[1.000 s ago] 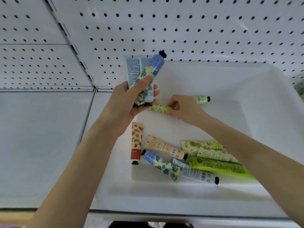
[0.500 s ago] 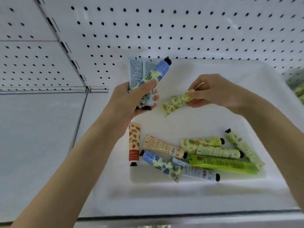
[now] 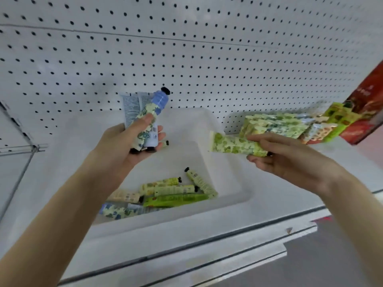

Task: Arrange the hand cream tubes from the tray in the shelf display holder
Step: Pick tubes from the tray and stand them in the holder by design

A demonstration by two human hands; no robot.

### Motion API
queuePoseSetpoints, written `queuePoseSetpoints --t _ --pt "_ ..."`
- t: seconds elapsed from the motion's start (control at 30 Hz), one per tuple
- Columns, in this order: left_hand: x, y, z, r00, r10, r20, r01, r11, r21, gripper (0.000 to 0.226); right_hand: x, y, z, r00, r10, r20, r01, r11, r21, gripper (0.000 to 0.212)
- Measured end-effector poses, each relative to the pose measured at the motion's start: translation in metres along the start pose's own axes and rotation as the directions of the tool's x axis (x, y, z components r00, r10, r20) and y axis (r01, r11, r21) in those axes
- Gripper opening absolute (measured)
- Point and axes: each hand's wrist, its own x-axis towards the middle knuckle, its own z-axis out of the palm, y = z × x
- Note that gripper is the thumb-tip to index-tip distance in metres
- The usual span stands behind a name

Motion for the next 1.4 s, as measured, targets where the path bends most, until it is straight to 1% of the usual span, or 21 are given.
queuePoseSetpoints --t 0.07,0.13,0.2,0.27,0.33,0.37,0.43,0.5,0.53,0.6,0.7,0.77,0.83,0.9,0.93,1.0,1.07,1.17,1.23,1.3,1.4 --pt "-0.016 -0.015 0.041 1.0 0.011 0.018 -0.011 1.0 -0.019 0.034 -0.007 0.001 -0.028 1.0 -0.014 -0.024 0.014 1.0 -0.021 0.02" --pt "-0.032 -0.036 0.083 0.999 0.045 0.013 -0.044 0.998 -0.041 0.041 -0.011 0.002 -0.061 0.999 -0.05 -0.019 0.049 0.998 -0.03 0.016" --pt "-0.045 -0.063 0.125 0.997 0.073 -0.014 -0.074 0.995 -0.074 0.041 -0.016 0.005 -0.098 0.999 -0.047 -0.004 0.047 0.999 0.015 0.017" --pt "-0.056 -0.096 0.168 0.996 0.081 -0.03 -0.085 0.989 -0.122 0.042 -0.025 0.015 -0.141 0.999 -0.018 0.032 0.013 0.989 0.149 0.012" --pt "-0.063 -0.131 0.206 0.998 0.054 -0.041 -0.06 0.988 -0.142 0.045 -0.037 0.027 -0.183 0.996 0.033 0.08 -0.057 0.944 0.326 0.015" --pt "-0.067 -0.146 0.223 0.999 0.022 -0.047 -0.029 0.988 -0.149 0.045 -0.043 0.032 -0.202 0.992 0.067 0.106 -0.105 0.909 0.404 0.018" --pt "-0.076 -0.171 0.251 0.998 -0.038 -0.052 0.029 0.987 -0.159 0.045 -0.051 0.04 -0.238 0.979 0.128 0.157 -0.191 0.841 0.506 0.042" --pt "-0.084 -0.191 0.272 0.997 -0.061 -0.056 0.053 0.988 -0.144 0.042 -0.056 0.041 -0.267 0.961 0.144 0.236 -0.254 0.797 0.548 0.068" --pt "-0.086 -0.2 0.28 0.996 -0.064 -0.062 0.055 0.989 -0.135 0.042 -0.057 0.04 -0.278 0.954 0.14 0.264 -0.267 0.794 0.546 0.074" --pt "-0.084 -0.217 0.299 0.995 -0.057 -0.083 0.047 0.992 -0.115 0.042 -0.055 0.039 -0.3 0.943 0.134 0.304 -0.283 0.803 0.525 0.078" --pt "-0.075 -0.235 0.311 0.995 -0.048 -0.092 0.044 0.998 -0.047 0.039 -0.05 0.048 -0.314 0.937 0.128 0.324 -0.29 0.803 0.522 0.074" --pt "-0.064 -0.25 0.318 0.994 -0.05 -0.096 0.051 0.999 0.012 0.036 -0.044 0.057 -0.323 0.932 0.166 0.323 -0.317 0.806 0.499 0.067" --pt "-0.051 -0.263 0.325 0.994 -0.064 -0.092 0.067 0.997 0.031 0.03 -0.035 0.063 -0.33 0.943 0.202 0.266 -0.308 0.834 0.459 0.045" --pt "-0.033 -0.275 0.329 0.993 -0.071 -0.09 0.075 0.996 0.039 0.033 -0.024 0.062 -0.337 0.962 0.19 0.195 -0.251 0.895 0.368 0.025" --pt "-0.023 -0.279 0.332 0.994 -0.069 -0.087 0.073 0.996 0.043 0.034 -0.016 0.059 -0.341 0.973 0.168 0.161 -0.211 0.928 0.307 0.021" --pt "-0.002 -0.288 0.338 0.996 -0.056 -0.075 0.06 0.997 0.056 0.031 0.001 0.052 -0.35 0.989 0.115 0.089 -0.13 0.973 0.191 0.026" --pt "0.018 -0.297 0.341 0.996 -0.044 -0.075 0.049 0.996 0.072 0.026 0.02 0.046 -0.357 0.998 0.062 0.01 -0.063 0.995 0.08 0.03" --pt "0.042 -0.309 0.34 0.995 -0.035 -0.089 0.043 0.995 0.086 0.025 0.049 0.039 -0.362 0.999 -0.003 -0.054 0.001 1.0 -0.023 0.019" --pt "0.053 -0.315 0.336 0.995 -0.026 -0.097 0.036 0.994 0.107 0.027 0.067 0.039 -0.362 0.995 -0.046 -0.09 0.039 0.996 -0.079 0.015" --pt "0.06 -0.32 0.331 0.996 -0.008 -0.093 0.02 0.992 0.127 0.028 0.085 0.042 -0.361 0.979 -0.138 -0.147 0.109 0.976 -0.19 0.016" --pt "0.063 -0.325 0.327 0.996 0.021 -0.091 -0.009 0.991 0.131 0.039 0.109 0.047 -0.355 0.917 -0.324 -0.234 0.236 0.911 -0.337 0.024"
